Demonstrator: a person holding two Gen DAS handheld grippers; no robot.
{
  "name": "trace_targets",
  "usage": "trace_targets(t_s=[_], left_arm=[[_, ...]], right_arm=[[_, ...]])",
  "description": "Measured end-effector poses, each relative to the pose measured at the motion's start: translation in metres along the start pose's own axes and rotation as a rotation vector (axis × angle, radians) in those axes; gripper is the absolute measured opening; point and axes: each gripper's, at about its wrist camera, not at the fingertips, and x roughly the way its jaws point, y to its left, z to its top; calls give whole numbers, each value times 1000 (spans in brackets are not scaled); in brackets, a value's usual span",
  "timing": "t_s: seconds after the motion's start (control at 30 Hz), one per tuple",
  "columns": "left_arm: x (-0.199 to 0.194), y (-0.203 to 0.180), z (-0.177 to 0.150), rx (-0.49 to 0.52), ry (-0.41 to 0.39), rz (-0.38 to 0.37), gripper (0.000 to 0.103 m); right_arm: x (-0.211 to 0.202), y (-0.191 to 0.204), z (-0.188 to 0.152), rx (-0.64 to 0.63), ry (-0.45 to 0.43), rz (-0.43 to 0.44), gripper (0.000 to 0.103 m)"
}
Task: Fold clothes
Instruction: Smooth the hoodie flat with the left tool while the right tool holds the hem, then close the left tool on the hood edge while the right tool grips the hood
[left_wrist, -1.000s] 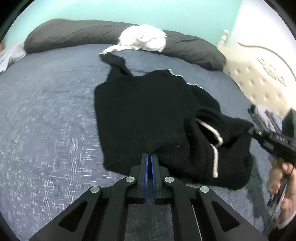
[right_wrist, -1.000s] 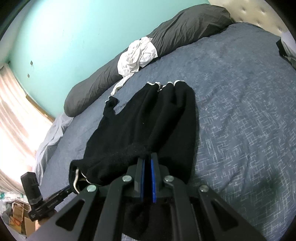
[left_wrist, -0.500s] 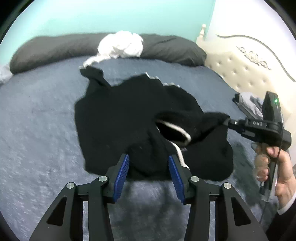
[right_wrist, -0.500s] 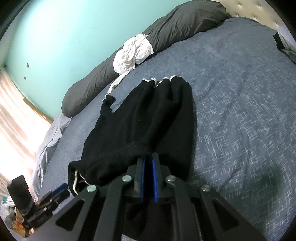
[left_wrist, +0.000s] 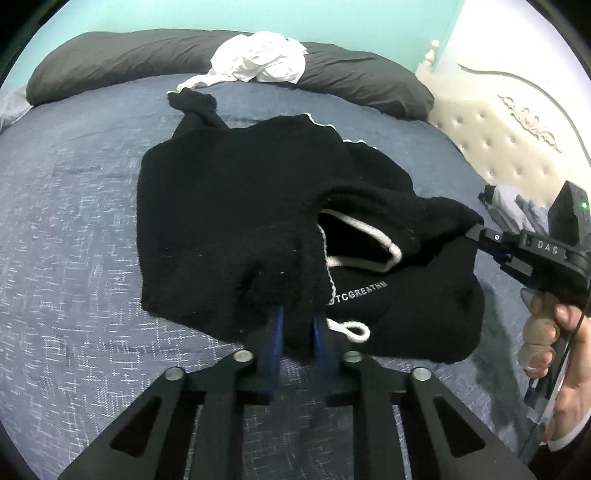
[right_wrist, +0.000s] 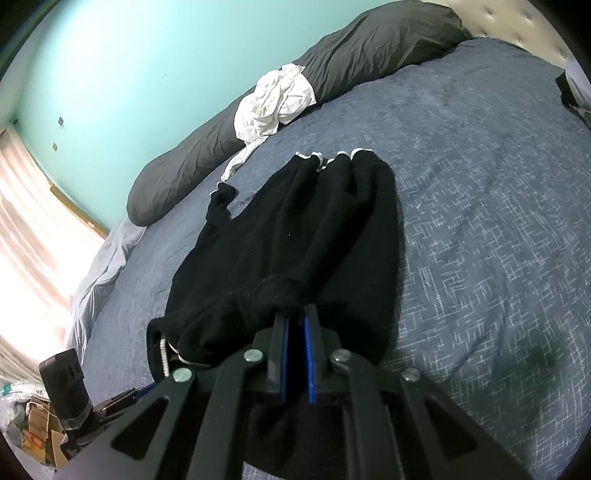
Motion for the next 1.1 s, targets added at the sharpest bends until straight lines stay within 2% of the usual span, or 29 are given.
trace_targets(t_s=[0.37, 0.6, 0.7, 0.83, 1.1], left_arm=[[-38, 35, 21, -34, -107, 74, 9], [-32, 36, 17, -36, -93, 47, 9], [-33, 35, 19, -41, -99, 32, 9], [-33, 30, 20, -29, -101, 22, 9], [-28, 32, 24, -36, -96, -2, 9]], right_arm=[[-1, 5, 2, -20, -6, -6, 9], [-3, 17, 3, -88, -28, -49, 10], [-6, 22, 4, -120, -38, -61, 13], [-12, 32, 5, -193, -56, -124, 22], [-22, 42, 1, -284, -28, -141, 27]])
